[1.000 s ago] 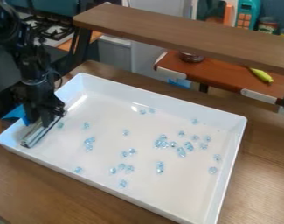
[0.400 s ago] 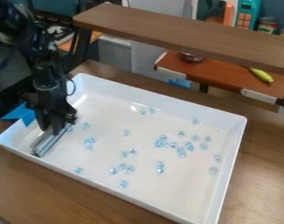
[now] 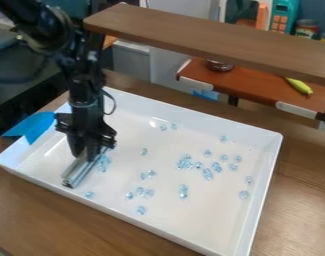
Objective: Sweep into pile
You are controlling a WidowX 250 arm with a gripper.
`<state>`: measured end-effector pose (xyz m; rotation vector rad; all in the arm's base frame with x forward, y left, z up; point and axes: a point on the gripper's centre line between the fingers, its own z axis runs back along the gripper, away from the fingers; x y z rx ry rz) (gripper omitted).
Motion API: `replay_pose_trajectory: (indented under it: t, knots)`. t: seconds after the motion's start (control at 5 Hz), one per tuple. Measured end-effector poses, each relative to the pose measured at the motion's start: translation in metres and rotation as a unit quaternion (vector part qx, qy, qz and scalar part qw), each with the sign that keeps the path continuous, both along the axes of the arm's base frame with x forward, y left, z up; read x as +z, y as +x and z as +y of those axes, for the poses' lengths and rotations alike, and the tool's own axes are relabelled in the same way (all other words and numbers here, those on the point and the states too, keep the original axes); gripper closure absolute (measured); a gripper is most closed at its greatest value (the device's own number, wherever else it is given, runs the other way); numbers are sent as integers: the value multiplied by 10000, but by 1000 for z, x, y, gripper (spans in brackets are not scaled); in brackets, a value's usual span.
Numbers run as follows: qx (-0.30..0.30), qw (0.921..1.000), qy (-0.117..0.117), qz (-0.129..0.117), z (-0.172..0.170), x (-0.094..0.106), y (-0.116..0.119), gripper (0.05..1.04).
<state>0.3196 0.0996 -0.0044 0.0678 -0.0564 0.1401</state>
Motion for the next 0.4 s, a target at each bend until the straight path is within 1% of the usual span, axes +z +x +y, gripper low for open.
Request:
replay_pose_trajectory:
  t: [0.2, 0.4]
  knots:
    - [-41, 10000, -44, 14, -22, -1, 4, 761]
    - [-74, 9998, -180, 50, -51, 0, 6, 761]
